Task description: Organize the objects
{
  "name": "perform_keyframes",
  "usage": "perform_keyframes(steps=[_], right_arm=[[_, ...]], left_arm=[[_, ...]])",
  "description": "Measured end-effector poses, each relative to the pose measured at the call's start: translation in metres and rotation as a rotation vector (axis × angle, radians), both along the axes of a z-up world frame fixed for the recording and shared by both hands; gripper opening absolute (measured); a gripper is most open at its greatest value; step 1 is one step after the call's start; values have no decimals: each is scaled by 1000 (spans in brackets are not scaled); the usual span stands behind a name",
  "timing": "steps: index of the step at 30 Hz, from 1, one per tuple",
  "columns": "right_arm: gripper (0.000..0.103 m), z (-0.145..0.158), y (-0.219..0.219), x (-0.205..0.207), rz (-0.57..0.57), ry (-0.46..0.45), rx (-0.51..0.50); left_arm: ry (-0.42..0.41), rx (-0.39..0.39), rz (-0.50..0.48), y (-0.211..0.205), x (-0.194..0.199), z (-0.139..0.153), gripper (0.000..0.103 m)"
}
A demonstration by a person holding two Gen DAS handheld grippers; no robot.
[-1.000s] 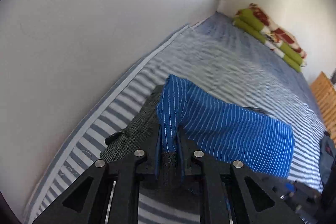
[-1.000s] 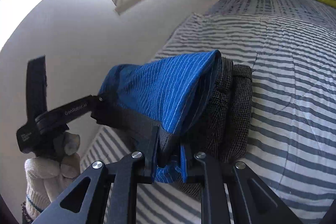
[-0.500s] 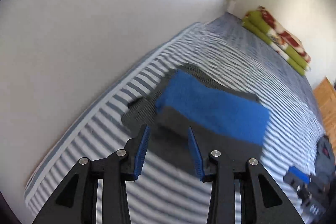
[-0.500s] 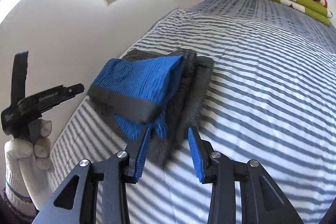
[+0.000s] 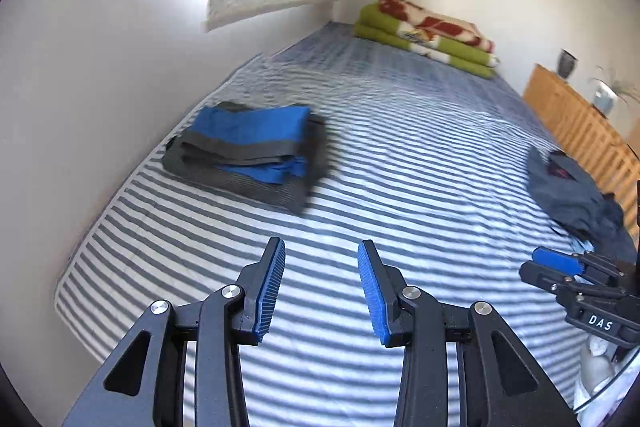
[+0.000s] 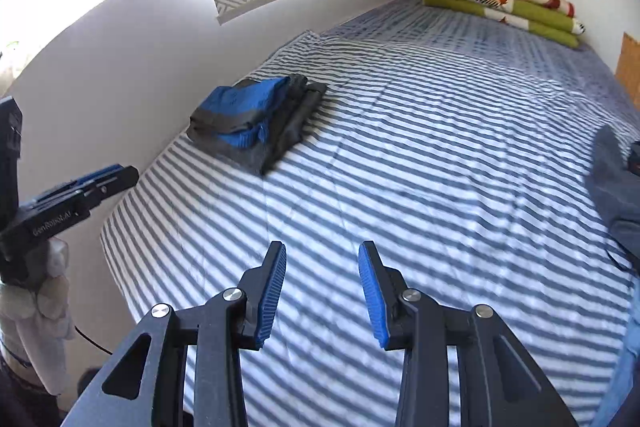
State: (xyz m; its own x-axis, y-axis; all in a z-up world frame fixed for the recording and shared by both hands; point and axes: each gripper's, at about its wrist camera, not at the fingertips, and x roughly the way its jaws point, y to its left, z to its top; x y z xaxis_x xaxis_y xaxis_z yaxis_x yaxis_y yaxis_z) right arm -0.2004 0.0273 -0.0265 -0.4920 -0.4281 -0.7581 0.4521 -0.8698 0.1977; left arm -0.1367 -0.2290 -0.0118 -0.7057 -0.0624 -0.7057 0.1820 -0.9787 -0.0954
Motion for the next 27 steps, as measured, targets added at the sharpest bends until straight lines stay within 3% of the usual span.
perform_keyframes(steps=[7,17,19,27], right_arm=[[35,26,75,74,-54,67,-17],[43,61,153,141,-217,162,-88],[53,65,165,152,-246,180,-92],[65,42,184,187,-266,179,-33]], left_arm=[[66,-19,-108,100,74,44,41],[128,-33,-180,197,138,81,46],[135,-35,-179,209,150,83,55],[89,17,-138,227,184,42,72]])
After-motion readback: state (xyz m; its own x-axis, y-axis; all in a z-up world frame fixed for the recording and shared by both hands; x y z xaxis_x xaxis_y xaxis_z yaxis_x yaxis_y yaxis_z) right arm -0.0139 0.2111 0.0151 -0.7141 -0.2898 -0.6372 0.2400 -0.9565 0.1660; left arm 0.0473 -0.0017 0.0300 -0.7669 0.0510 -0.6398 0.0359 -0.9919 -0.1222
